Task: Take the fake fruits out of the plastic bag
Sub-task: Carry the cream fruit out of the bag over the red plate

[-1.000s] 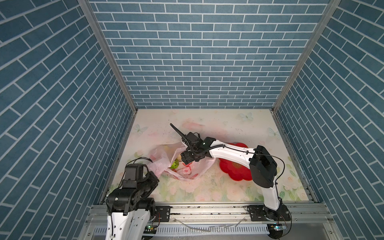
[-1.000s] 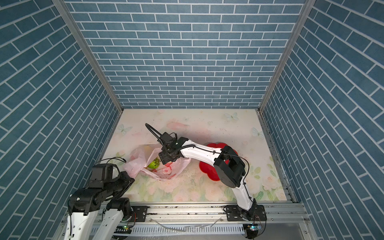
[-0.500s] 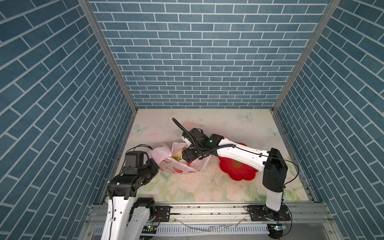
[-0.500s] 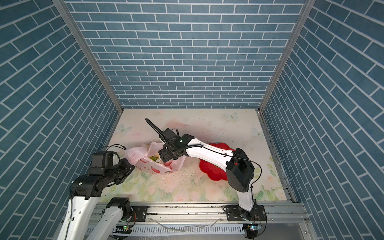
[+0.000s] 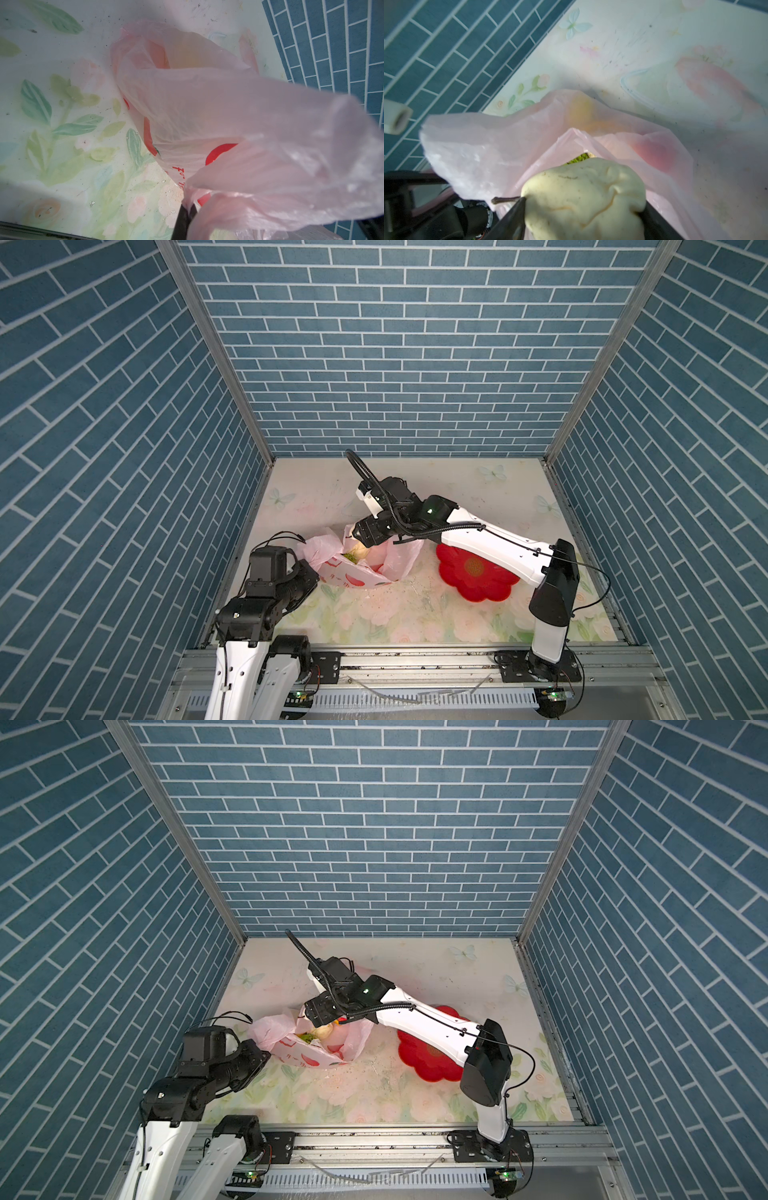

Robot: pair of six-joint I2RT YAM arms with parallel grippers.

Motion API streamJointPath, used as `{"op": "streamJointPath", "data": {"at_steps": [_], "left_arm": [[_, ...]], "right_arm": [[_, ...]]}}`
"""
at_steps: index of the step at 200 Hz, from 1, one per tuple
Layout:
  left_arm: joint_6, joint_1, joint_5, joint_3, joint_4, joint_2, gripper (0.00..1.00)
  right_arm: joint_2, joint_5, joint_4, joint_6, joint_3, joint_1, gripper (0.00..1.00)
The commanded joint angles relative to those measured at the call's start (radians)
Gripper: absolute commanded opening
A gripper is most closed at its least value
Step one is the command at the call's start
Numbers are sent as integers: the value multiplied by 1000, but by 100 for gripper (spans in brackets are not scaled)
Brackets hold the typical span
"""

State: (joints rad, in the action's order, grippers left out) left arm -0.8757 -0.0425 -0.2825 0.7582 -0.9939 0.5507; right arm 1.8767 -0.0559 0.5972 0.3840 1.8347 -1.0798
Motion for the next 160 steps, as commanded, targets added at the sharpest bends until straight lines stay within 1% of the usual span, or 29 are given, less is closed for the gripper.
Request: {"op": "streamJointPath", "data": {"at_steps": [1,25,46,67,79,111,134,160], "left_arm": [[4,-5,-10,-8,-18,-18,0],[2,-4,-13,-7,-33,-35,0],[4,-5,-17,-10,-47,-48,0],[4,-5,-24,-17,-54,-61,0],[4,-5,-24,-21,-59,-66,0],[7,-5,-22,-13,-80,-69,0],[15,-5,-11,3,-94,-72,0],[17,-5,-3,19,-88,-62,0]], "right_arm": [[2,37,-50,-35,100,6,50],[9,84,-62,-45,170,49,48],[3,122,-27,-76,222,108,47],[-31,185,49,-100,201,180,47],[-88,220,59,-104,116,219,47],[-302,269,66,-51,-222,328,46],[-419,323,98,7,-416,357,46],[-526,349,94,135,-670,366,46]]}}
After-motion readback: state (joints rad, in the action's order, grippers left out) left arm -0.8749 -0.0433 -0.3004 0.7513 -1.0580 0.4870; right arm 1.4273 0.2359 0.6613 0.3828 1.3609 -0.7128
